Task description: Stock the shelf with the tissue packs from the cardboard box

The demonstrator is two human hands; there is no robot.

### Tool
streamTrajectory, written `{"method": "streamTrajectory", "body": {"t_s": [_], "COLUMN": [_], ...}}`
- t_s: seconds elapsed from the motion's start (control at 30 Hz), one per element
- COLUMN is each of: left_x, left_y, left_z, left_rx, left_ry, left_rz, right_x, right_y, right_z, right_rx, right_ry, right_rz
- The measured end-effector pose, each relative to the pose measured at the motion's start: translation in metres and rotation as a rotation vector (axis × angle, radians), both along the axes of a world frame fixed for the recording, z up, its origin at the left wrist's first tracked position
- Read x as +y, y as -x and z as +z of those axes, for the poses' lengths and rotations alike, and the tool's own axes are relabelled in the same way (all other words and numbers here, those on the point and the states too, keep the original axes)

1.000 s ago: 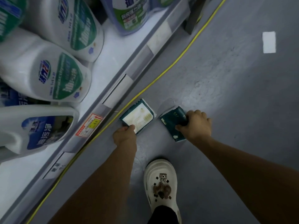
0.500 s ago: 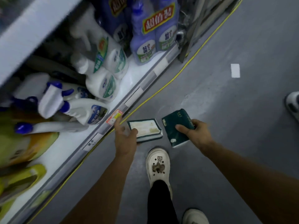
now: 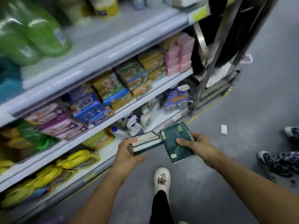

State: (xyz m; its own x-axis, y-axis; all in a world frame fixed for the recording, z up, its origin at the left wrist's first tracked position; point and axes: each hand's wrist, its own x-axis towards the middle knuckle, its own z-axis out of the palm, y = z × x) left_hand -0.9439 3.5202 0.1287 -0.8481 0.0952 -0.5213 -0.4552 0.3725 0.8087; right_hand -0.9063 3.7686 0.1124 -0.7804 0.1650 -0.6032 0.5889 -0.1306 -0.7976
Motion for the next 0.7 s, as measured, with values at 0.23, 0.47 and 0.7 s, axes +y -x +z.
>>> {"method": "streamTrajectory", "body": {"t_s": [0.23,0.47,0.7], "left_x": [-0.05,-0.116,-0.165], "left_y": [-0.035,-0.035,-0.024], "left_z": [0.139,0.262,0.334], "left_rx": [0.155,0.387,0.507], "left_ry": [0.004,0.145,0.272], "left_rz": [0.191,0.314,0.323], "right_x": [-0.035,-0.064,-0.11], "right_y": [-0.003,0.012,0.054], "right_z": [0.146,0.268,0.356], "right_rx": [0.124,0.309,0.468], "right_ry": [-0.032,-0.052,-0.244], "right_rz": [0.222,0.391,0.502]}}
